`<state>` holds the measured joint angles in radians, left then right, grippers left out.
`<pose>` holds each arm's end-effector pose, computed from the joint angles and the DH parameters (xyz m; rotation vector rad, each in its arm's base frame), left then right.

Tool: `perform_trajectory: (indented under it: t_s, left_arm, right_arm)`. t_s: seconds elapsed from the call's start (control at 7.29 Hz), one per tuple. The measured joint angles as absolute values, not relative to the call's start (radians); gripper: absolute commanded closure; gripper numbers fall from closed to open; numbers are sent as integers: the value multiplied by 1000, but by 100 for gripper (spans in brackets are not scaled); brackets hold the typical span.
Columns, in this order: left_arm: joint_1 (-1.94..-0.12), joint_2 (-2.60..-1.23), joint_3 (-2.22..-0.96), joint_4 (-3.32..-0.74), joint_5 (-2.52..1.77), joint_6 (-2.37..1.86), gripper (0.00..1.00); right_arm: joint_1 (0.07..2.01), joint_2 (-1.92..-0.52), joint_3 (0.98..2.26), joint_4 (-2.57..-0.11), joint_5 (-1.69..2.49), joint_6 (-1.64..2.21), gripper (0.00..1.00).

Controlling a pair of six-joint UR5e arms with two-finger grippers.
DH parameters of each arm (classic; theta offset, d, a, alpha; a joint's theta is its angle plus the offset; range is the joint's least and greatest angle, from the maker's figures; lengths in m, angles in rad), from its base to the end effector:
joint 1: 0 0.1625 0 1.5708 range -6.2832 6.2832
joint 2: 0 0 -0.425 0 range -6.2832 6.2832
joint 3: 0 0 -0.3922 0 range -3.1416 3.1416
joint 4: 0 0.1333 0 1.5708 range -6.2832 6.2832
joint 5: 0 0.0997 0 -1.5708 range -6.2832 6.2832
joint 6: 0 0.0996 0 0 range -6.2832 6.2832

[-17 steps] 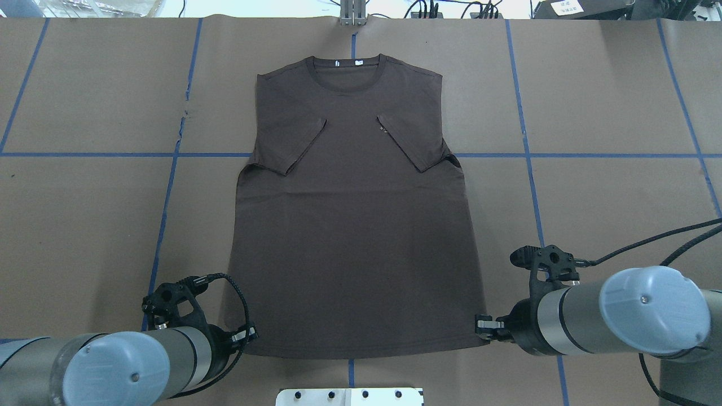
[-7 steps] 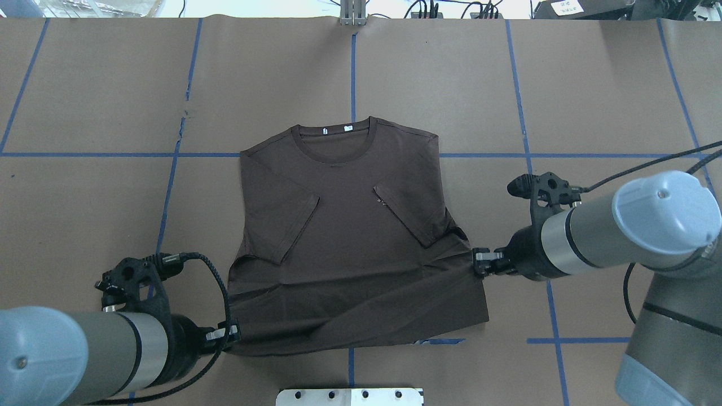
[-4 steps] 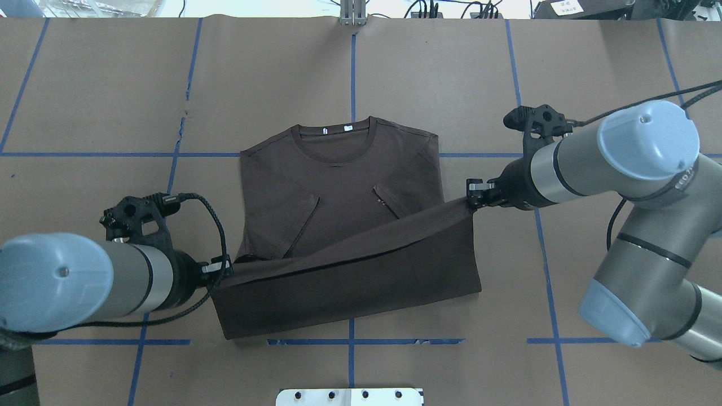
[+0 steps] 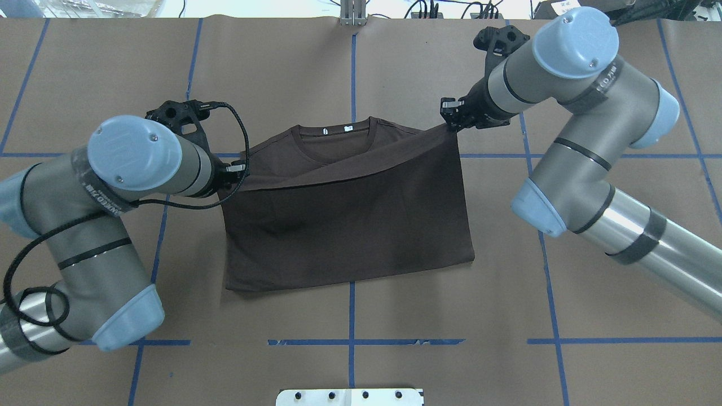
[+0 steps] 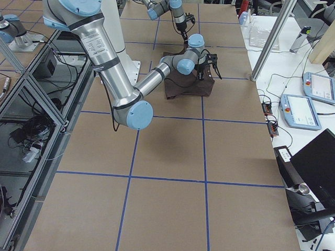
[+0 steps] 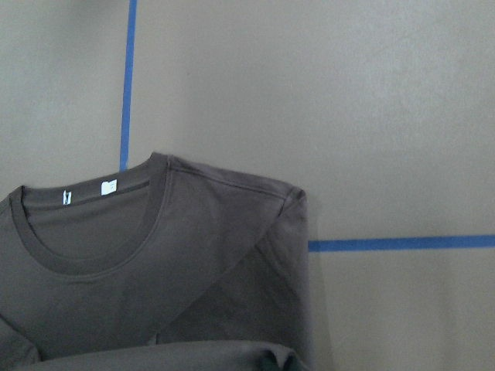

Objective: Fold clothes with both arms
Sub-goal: 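Lift the hem with both grippers and fold it toward the collar, then lay the hem down near the collar and open both grippers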

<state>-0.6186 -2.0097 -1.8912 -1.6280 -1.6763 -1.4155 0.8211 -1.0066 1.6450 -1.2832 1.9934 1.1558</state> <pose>0.4221 -0.4512 0.2724 0.2171 0.7985 -0.3937 -0.3921 -0.5568 0.2628 0.2089 -0.9698 0.1767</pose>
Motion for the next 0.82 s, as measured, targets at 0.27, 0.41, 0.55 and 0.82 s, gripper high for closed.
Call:
perform_trajectory:
  t_s: [0.27, 0.41, 0.55, 0.82]
  left_arm:
    - [-681, -2017, -1755, -1746, -1675, -1343, 100]
    - [-699, -2018, -1703, -1800, -1675, -1325, 100]
    - [-709, -2022, -1669, -1841, -1676, -1318, 100]
    - [-713, -2045, -1650, -1861, -1679, -1321, 100]
  right_arm:
    - [849, -936, 1491, -1220, 1993, 1151, 100]
    - [862, -922, 1425, -1172, 1993, 1151, 100]
    - [870, -912, 1382, -1143, 1994, 1151, 100]
    - [873, -894, 1358, -1130, 1995, 1155, 100]
